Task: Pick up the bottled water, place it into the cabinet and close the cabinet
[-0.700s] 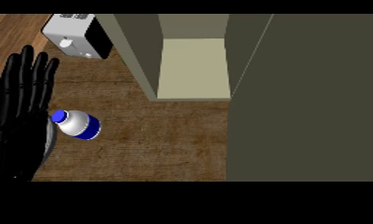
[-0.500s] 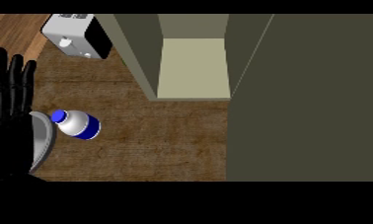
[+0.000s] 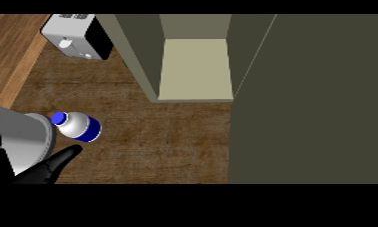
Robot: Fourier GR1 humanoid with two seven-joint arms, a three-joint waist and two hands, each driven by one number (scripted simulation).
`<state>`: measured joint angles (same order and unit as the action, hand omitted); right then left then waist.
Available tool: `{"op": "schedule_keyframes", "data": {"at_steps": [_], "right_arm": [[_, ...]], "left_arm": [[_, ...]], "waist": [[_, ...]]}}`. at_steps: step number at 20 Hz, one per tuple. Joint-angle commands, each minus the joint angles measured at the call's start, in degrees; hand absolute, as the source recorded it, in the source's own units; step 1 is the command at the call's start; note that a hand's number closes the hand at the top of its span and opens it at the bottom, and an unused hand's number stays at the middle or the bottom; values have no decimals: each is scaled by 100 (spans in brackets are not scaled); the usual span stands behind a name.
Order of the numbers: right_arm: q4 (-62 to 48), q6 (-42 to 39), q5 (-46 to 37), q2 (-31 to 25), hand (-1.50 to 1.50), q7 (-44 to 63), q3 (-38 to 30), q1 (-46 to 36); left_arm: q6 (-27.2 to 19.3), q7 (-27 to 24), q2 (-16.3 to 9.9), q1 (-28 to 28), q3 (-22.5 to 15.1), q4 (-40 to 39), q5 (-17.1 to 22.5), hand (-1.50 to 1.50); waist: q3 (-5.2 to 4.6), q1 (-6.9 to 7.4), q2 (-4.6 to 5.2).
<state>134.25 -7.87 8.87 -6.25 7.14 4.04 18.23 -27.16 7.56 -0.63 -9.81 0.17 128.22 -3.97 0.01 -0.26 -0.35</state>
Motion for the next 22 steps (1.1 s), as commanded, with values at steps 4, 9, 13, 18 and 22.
{"op": "schedule_keyframes", "data": {"at_steps": [4, 9, 13, 18, 22], "right_arm": [[785, -474, 407, -133, -150, -7, -109, 947], [1103, -540, 552, -65, -150, 93, -128, 1236], [1526, -574, 543, -35, -150, 272, -24, 1563], [1879, -895, 749, -80, -150, -131, -41, 2430], [1618, -1092, 552, -52, -150, -477, -73, 2561]], "left_arm": [[-762, 394, 62, -1003, -1019, 1051, -520, -150], [-1133, -289, 62, -1512, -1832, 804, -737, -150], [-1113, 72, 63, -1400, -1645, 1094, -728, -150], [-1006, -380, 48, -1709, -1524, 945, -427, -150], [-1150, -233, 63, -1579, -1628, 747, -487, -150]], "waist": [[3, 12, 15], [-1, 13, 15], [0, -10, 18], [-3, -73, -3], [-1, -54, 10]]}}
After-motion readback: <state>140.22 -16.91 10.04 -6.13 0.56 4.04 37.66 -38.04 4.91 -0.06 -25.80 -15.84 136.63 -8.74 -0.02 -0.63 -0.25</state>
